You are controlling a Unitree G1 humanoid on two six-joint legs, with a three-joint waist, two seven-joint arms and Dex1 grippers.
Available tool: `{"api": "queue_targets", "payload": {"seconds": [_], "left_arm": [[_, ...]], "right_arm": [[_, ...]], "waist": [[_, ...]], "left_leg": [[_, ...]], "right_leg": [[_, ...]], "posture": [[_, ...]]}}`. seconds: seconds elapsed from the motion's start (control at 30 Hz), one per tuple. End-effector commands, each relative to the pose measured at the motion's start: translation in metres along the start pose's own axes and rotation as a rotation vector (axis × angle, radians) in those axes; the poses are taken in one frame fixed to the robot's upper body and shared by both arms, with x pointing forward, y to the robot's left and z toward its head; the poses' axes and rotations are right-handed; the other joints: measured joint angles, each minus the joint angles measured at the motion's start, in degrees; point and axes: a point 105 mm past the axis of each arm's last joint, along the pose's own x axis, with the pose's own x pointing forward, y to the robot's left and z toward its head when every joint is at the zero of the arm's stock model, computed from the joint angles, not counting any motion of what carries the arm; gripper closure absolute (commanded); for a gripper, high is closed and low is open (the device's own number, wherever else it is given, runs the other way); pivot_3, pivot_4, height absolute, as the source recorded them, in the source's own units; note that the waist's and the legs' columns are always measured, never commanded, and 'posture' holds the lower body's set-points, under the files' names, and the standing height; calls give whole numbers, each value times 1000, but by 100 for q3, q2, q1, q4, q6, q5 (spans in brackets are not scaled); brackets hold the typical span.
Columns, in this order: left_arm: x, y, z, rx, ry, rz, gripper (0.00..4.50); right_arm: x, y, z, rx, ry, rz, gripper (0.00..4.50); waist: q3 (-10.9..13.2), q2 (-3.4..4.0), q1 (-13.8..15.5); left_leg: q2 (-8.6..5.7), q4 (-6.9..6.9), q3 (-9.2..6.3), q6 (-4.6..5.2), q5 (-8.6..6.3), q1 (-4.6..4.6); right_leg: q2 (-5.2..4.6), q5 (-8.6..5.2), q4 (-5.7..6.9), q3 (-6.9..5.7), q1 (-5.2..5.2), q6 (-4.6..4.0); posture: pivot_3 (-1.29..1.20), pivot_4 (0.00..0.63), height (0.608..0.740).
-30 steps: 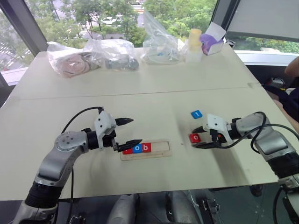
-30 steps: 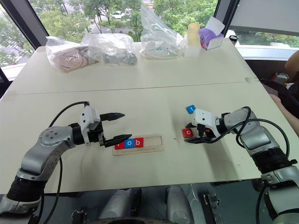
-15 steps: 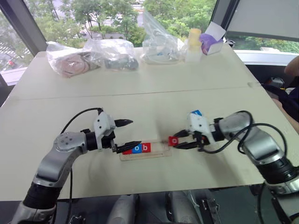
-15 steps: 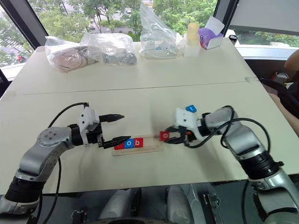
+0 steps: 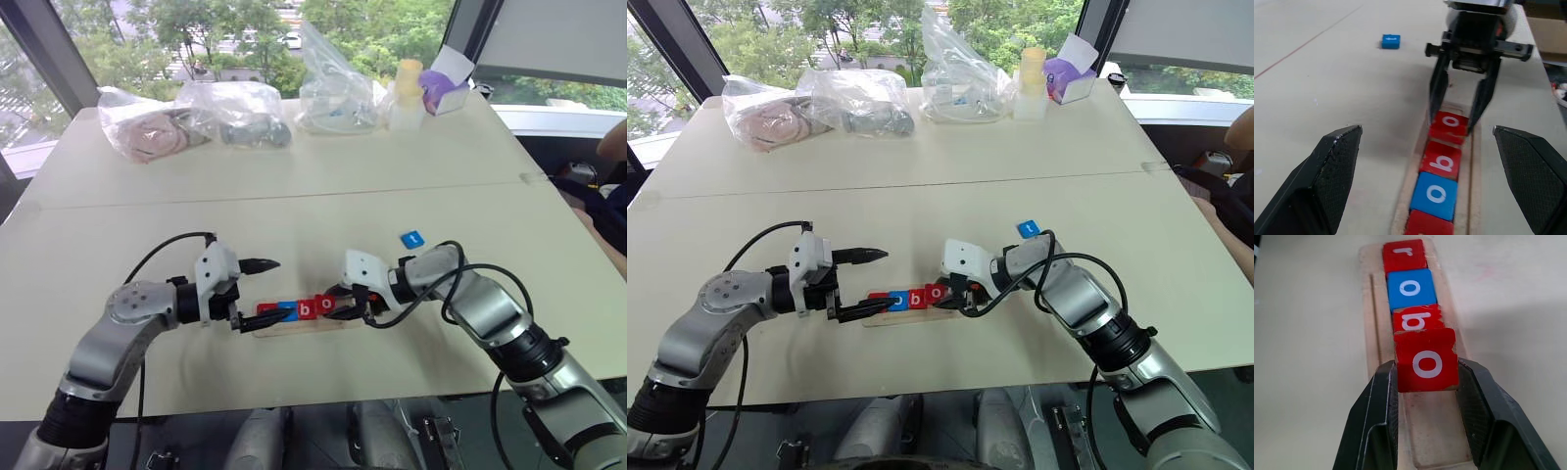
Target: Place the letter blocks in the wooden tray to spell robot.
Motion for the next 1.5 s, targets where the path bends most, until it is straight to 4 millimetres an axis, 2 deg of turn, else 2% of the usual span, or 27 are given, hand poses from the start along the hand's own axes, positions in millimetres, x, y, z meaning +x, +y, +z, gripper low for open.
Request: {"api": "queue_targets", "payload": {"seconds": [0.03,0.93,0.97,1.07,1.1,1.13,1.23,1.4,1.5], "left_arm": [[-2,-4,9,37,-12,-20,0],[-7,2,15,60,-32,-20,0],[-7,2,16,59,-36,-17,0],[-7,3,16,58,-39,-14,0],[-7,3,16,59,-39,-13,0],[-7,4,16,59,-38,-12,0],[-7,4,16,59,-38,-11,0],[-6,4,16,59,-41,-8,0],[-5,4,16,59,-46,-5,0]], "right_arm": [[-1,-1,10,-43,-19,-2,3379],[-1,1,6,-73,25,16,3379],[-1,1,6,-73,25,16,2345],[-1,1,6,-74,25,17,1020],[-1,1,7,-75,24,18,423],[-2,1,8,-76,21,18,60],[-5,-3,14,-76,4,1,60],[-31,-33,27,-42,-43,-149,60],[-72,-80,21,80,-61,-461,60]], "waist": [[0,0,0],[0,0,-1],[0,0,-1],[0,0,-1],[0,0,-2],[0,0,-2],[0,0,-5],[0,0,-1],[0,0,8]], "left_leg": [[0,0,0,0,0,0],[0,0,0,0,0,0],[0,0,0,0,0,0],[0,0,1,0,0,0],[0,0,0,0,0,0],[0,0,1,0,0,0],[0,0,0,0,0,0],[0,0,0,0,0,0],[-1,0,0,0,0,0]], "right_leg": [[0,0,0,0,0,0],[0,0,0,0,0,0],[0,0,0,0,0,0],[0,0,0,-1,0,0],[0,0,0,-1,0,0],[0,0,0,-1,0,0],[1,0,0,-1,0,0],[0,0,1,-1,0,0],[0,1,1,0,0,-1]], "posture": [[0,150,740],[0,150,740],[0,150,740],[0,150,740],[0,150,740],[0,150,740],[0,150,740],[0,150,740],[0,150,740]]}}
